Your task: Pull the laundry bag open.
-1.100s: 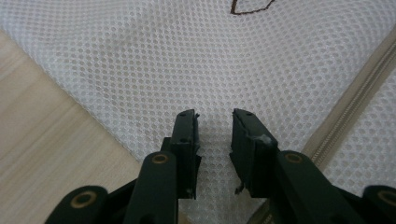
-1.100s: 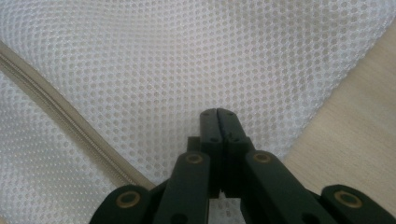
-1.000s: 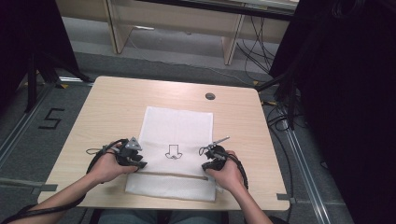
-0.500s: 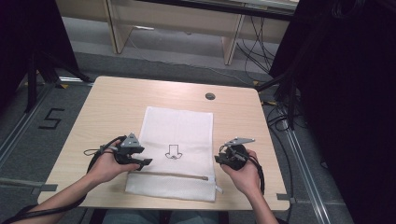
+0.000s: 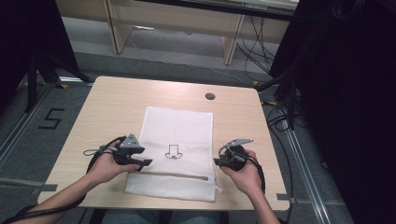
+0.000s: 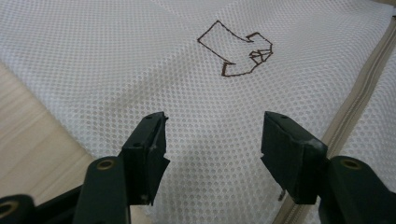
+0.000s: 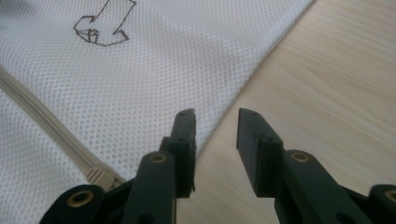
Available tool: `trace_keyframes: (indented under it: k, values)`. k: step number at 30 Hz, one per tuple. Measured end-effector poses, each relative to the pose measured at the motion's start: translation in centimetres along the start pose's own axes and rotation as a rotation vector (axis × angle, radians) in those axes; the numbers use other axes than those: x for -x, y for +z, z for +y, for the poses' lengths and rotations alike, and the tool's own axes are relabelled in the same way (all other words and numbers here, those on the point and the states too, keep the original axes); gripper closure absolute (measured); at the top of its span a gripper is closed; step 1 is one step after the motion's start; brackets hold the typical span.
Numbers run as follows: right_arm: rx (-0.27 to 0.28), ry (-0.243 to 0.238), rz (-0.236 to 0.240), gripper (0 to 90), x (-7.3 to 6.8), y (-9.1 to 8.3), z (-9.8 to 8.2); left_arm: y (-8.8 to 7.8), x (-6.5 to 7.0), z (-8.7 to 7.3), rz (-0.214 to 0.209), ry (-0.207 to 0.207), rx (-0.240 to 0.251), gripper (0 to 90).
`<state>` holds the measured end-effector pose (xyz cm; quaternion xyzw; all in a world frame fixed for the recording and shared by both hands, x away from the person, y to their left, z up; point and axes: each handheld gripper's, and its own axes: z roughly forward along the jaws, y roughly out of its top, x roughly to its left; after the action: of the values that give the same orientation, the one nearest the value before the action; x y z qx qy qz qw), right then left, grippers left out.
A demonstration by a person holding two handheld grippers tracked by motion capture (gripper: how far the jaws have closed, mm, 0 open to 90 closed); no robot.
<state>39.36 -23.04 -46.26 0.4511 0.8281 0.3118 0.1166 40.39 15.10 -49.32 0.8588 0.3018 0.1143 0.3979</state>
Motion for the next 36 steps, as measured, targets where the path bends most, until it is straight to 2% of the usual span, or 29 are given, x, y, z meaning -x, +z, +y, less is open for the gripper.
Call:
trace_keyframes:
  k: [1, 3, 4, 5, 6, 7, 8, 10, 11, 12, 13, 14, 16, 18, 19, 20, 22, 25, 26, 27, 28, 29, 30, 31, 32, 33, 34, 35, 36]
  values:
    - [-0.030, 0.002, 0.003, 68.4, 0.0, -0.2, 0.0, 0.1, 0.0, 0.1, 0.003, 0.009, -0.001, 40.4]
    - [-0.006, 0.002, 0.000, 68.1, 0.1, 0.1, -0.4, 0.4, 0.1, 0.3, -0.003, -0.006, 0.008, 40.5]
    - [-0.032, -0.011, -0.002, 67.7, 0.2, -0.2, -0.5, 0.4, 0.1, 0.5, -0.002, 0.016, 0.008, 40.5]
    - [-0.034, 0.016, 0.001, 67.4, 0.1, -0.3, -0.5, 0.6, 0.1, 0.5, -0.006, 0.009, 0.013, 40.5]
    - [-0.029, -0.003, -0.002, 67.1, 0.3, -0.3, -0.7, 0.6, 0.1, 0.6, -0.008, 0.015, 0.016, 40.6]
    - [-0.041, 0.011, 0.001, 66.8, 0.2, -0.4, -0.7, 0.6, 0.2, 0.6, -0.014, 0.007, 0.018, 40.7]
    - [-0.044, 0.004, -0.001, 66.5, 0.3, -0.4, -0.8, 0.6, 0.3, 0.6, -0.014, 0.009, 0.030, 40.8]
    - [-0.023, 0.007, -0.019, 66.5, 0.3, -0.1, -0.9, 0.5, 0.3, 0.6, -0.020, 0.016, 0.027, 40.9]
    - [-0.045, -0.019, -0.030, 67.5, 0.4, -0.1, -0.9, 0.5, 0.4, 0.6, -0.022, 0.009, 0.030, 41.0]
    - [-0.060, 0.009, 0.007, 68.7, 0.1, -0.3, -0.8, 0.5, 0.3, 0.6, -0.015, 0.015, 0.027, 41.1]
    - [-0.058, -0.020, -0.009, 70.9, 0.2, -0.2, -0.9, 0.6, 0.3, 0.6, -0.019, 0.011, 0.031, 41.2]
    - [-0.065, 0.003, 0.009, 74.4, 0.0, -0.3, -0.8, 0.5, 0.3, 0.6, -0.023, 0.013, 0.030, 41.2]
    - [-0.064, -0.017, 0.008, 77.9, -0.2, -0.5, -0.7, 0.5, 0.3, 0.7, -0.016, 0.025, 0.032, 41.4]
    - [-0.067, -0.025, 0.009, 82.7, -0.3, -0.7, -0.6, 0.4, 0.4, 0.7, -0.014, 0.012, 0.034, 41.4]
    - [-0.066, -0.032, 0.006, 84.3, -0.3, -0.9, -0.7, 0.4, 0.4, 0.7, -0.017, 0.024, 0.039, 41.4]
    - [-0.065, -0.039, 0.003, 85.7, -0.3, -1.0, -0.6, 0.4, 0.6, 0.7, -0.019, 0.011, 0.051, 41.4]
    - [-0.069, -0.032, 0.009, 86.9, -0.4, -1.5, -0.6, 0.3, 0.6, 0.6, -0.017, 0.025, 0.035, 41.4]
    - [-0.055, -0.039, 0.004, 89.2, -0.3, -2.0, -1.1, 0.1, 0.6, 0.5, -0.012, 0.019, 0.040, 41.3]
    - [-0.074, -0.034, 0.013, 89.9, -0.3, -2.3, -1.2, 0.0, 0.5, 0.6, -0.012, 0.037, 0.039, 41.3]
    - [-0.068, -0.035, 0.017, 90.0, -0.3, -2.5, -1.4, 0.1, 0.6, 0.5, -0.011, 0.020, 0.051, 41.3]
    - [-0.070, -0.045, 0.015, 90.0, -0.3, -2.6, -1.5, 0.0, 0.5, 0.6, -0.013, 0.033, 0.046, 41.3]
    - [-0.052, -0.031, 0.028, 90.0, -0.5, -2.5, -1.7, 0.0, 0.5, 0.6, -0.013, 0.036, 0.047, 41.4]
    - [-0.067, -0.049, 0.024, 90.0, -0.5, -2.7, -1.7, 0.1, 0.7, 0.7, -0.015, 0.021, 0.052, 41.6]
    - [-0.049, -0.056, 0.037, 90.0, -0.7, -2.5, -1.8, 0.0, 0.7, 0.8, -0.014, 0.033, 0.060, 41.6]
    - [-0.062, -0.053, 0.055, 90.0, -0.9, -2.5, -1.8, 0.0, 0.8, 0.8, -0.012, 0.045, 0.055, 41.6]
    - [-0.079, -0.066, 0.062, 90.0, -1.1, -2.6, -1.7, 0.0, 0.9, 0.8, -0.016, 0.036, 0.073, 41.7]
    - [-0.066, -0.062, 0.071, 90.0, -1.3, -2.4, -1.7, -0.1, 0.9, 0.9, -0.023, 0.048, 0.057, 41.7]
    - [-0.085, -0.069, 0.081, 90.0, -1.4, -2.4, -1.6, -0.1, 1.1, 0.9, -0.021, 0.047, 0.067, 41.7]
    - [-0.078, -0.057, 0.096, 90.0, -1.7, -2.2, -1.6, -0.1, 1.1, 0.9, -0.016, 0.054, 0.065, 41.7]
